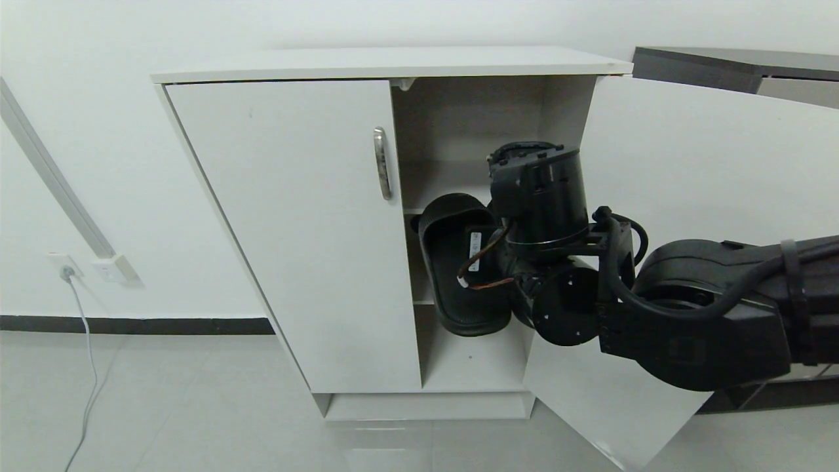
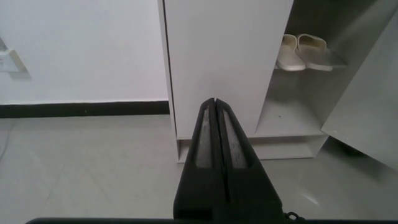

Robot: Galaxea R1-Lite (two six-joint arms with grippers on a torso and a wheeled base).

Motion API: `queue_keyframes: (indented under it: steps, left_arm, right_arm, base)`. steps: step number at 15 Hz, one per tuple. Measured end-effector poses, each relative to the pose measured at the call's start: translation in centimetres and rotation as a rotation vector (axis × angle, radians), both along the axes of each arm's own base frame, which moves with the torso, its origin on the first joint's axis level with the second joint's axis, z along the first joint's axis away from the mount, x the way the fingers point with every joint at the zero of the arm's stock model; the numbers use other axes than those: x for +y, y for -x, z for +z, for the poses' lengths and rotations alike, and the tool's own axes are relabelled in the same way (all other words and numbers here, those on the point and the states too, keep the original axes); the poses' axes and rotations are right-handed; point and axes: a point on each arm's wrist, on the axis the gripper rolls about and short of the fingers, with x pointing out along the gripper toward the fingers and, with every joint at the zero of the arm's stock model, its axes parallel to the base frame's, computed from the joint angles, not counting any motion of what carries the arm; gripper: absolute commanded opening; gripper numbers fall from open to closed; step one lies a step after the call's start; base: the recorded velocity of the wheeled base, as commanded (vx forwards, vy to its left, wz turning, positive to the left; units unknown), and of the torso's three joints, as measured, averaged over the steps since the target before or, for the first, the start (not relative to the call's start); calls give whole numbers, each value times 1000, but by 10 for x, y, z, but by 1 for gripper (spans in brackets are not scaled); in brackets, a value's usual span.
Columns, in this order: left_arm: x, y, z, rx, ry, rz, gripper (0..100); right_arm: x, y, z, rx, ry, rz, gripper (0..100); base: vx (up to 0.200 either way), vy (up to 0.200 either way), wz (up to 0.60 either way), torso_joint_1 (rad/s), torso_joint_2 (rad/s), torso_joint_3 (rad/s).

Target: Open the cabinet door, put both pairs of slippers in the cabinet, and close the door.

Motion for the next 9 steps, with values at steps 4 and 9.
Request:
queue_keyframes:
  steps: [4,9]
  left_arm:
    - [0,0,0,0,0,-2,0]
    - [0,0,0,0,0,-1,0]
  right_arm:
    - [0,-2,-1,1,8,-4,0]
    - [0,-3,-3,3,11,-5,0]
  base:
    - [200,0,0,4,0,17]
    - [200,0,0,4,2,4]
